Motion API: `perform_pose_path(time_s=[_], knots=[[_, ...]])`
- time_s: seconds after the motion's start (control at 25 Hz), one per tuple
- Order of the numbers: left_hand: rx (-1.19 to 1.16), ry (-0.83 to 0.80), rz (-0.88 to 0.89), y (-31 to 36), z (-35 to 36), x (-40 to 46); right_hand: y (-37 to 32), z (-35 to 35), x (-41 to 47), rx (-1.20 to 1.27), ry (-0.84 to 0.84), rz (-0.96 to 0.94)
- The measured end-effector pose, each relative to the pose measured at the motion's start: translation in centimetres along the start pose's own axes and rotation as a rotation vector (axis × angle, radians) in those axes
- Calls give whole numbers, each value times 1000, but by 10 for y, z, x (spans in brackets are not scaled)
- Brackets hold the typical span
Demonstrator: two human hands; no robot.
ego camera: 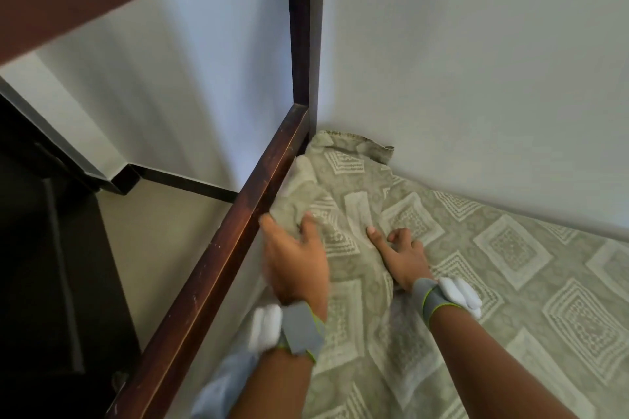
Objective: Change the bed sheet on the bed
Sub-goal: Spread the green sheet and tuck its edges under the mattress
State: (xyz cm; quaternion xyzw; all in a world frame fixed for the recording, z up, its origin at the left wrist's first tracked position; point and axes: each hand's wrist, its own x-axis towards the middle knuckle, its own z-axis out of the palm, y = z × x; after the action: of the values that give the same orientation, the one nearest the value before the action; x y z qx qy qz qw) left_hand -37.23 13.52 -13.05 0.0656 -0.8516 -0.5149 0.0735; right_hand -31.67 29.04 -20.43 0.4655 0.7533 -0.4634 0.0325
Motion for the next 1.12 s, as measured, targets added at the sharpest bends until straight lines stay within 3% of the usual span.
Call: perform_pose_path(time_s=[0.12,0.16,0.2,0.24,0.28,0.32,0.4,0.44,0.6,0.72,0.84,1.0,1.04,1.12], knots=[[26,-199,146,-32,17,-24,1,0,-4,-16,5,-16],[47,-214,112,-45,24,-14,6,0,-4,-39,6,-30],[53,-205,21,-64,31,3,8,2,-6,-71,5,-52],[84,-72,17,-76,23,25,10,5,-7,-103,6,-79],[299,-91,-35,-88,21,43,10,7,-8,-133,13,-100],[291,134,-38,-91,16,53,11,9,-8,-157,24,-114],[245,27,-183,-91,10,45,9,12,-5,-169,26,-129],[384,-67,-193,-81,17,31,7,12,-3,-156,12,-116],[585,-329,-89,-38,45,-1,-2,2,11,-61,-70,32],[777,-340,229,-42,35,6,-5,-2,20,-14,-110,87],[447,-326,194,-33,23,3,0,0,22,-25,-94,69],[-160,-231,-188,-22,34,-22,1,2,21,-31,-82,69],[-202,-211,-225,-26,34,-22,0,3,21,-25,-74,69],[-54,-105,-239,-39,30,-8,3,5,19,-54,-81,56]])
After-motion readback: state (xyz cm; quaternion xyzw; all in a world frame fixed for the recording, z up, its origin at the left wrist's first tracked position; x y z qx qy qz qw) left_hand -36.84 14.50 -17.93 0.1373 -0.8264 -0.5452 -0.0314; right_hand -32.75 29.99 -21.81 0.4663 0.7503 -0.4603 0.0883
